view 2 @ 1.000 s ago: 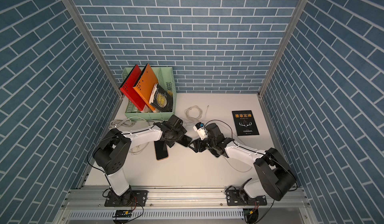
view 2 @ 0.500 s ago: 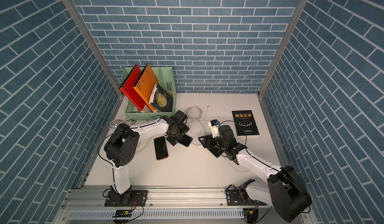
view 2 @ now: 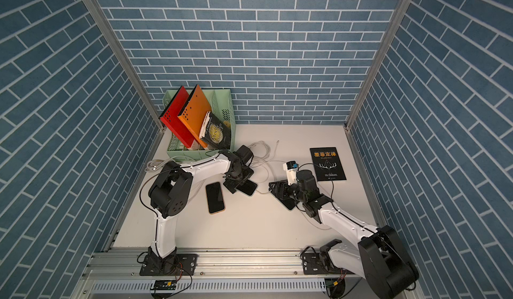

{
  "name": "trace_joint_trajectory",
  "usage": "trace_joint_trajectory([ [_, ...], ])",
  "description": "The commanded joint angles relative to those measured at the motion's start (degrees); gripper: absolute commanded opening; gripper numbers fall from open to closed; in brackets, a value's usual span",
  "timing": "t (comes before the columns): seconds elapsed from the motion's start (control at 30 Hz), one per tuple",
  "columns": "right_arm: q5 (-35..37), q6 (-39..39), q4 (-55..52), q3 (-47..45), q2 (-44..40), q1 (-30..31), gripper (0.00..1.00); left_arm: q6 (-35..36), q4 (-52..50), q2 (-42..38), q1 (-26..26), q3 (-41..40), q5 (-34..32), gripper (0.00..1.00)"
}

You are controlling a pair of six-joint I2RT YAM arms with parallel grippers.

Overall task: Unplug the charging cable from the phone
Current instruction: Pick up the phone at the center of the board.

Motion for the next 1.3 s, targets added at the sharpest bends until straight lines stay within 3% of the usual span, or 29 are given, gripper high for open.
trace_joint_trajectory([
  [0.0, 0.07, 1.11, 2.31, -1.3, -1.47, -0.99, 0.71, -0.03, -5.52, 4.34, -0.28, -0.35, -0.01, 0.95],
  [0.4, -0.99, 1.03, 2.97, -1.94, -2.04, -3.94, 0.7, 1.71, -5.02, 7.96, -0.25, 0.72, 1.98, 0.92],
  [0.67, -0.86, 1.76, 4.22, -2.82, -1.45, -4.96, 0.7, 3.34, -4.47, 8.92, -0.29, 1.16, 2.2, 0.67],
  [0.83, -0.71, 2.09, 4.64, -2.46, -0.66, -5.17, 0.69, 5.03, -5.37, 7.01, 0.07, 1.9, -0.24, 0.61],
  [1.27, -4.29, 1.47, 4.09, 1.61, 4.02, -4.91, 0.69, 9.37, -6.06, -4.66, 0.73, 1.87, -9.21, 0.58],
])
